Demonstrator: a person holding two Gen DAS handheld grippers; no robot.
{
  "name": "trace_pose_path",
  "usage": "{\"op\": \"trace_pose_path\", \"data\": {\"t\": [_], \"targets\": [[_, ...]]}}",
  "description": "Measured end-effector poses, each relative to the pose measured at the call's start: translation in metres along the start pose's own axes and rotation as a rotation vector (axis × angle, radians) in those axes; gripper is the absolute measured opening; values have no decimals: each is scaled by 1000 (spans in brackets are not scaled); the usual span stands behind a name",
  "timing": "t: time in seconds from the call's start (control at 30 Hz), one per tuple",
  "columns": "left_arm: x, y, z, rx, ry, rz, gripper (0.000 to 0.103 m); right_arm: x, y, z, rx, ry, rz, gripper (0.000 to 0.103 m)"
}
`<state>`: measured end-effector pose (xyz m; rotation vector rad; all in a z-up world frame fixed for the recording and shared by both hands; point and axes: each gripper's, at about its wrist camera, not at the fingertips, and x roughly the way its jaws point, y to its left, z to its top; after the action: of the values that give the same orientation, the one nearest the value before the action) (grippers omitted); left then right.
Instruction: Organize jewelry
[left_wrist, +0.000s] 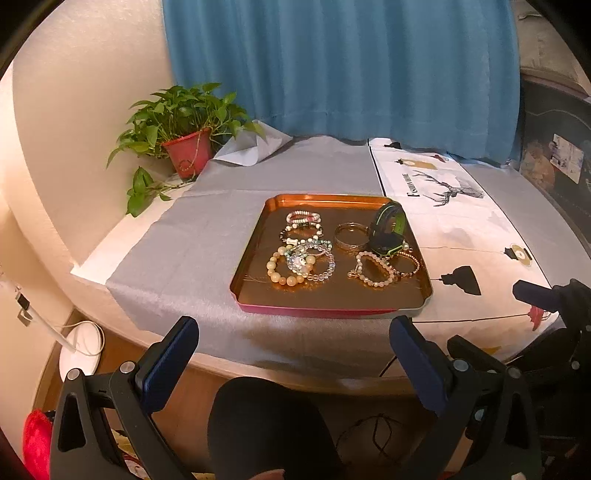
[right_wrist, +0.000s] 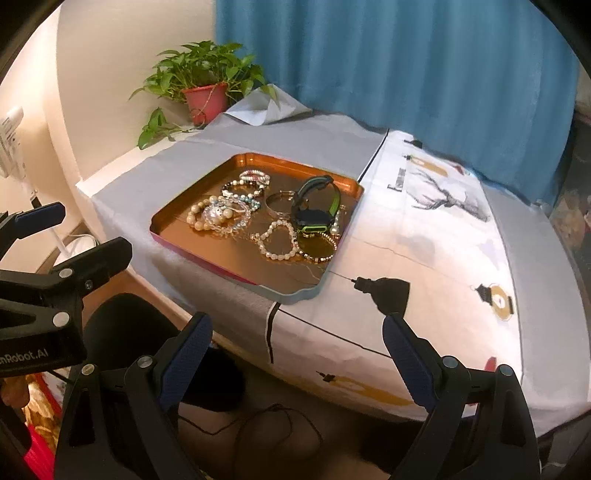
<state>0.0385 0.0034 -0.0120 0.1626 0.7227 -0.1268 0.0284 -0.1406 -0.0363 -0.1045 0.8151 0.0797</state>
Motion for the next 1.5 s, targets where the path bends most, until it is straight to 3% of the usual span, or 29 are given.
{"op": "trace_pose_path", "data": {"t": [0.63, 1.5], "targets": [[-24, 0, -7, -10, -20, 5, 102, -29, 9, -4, -26, -40, -23, 93], [-27, 0, -9, -8, -15, 10, 103, -32, 10, -2, -30, -49, -25, 93]]}}
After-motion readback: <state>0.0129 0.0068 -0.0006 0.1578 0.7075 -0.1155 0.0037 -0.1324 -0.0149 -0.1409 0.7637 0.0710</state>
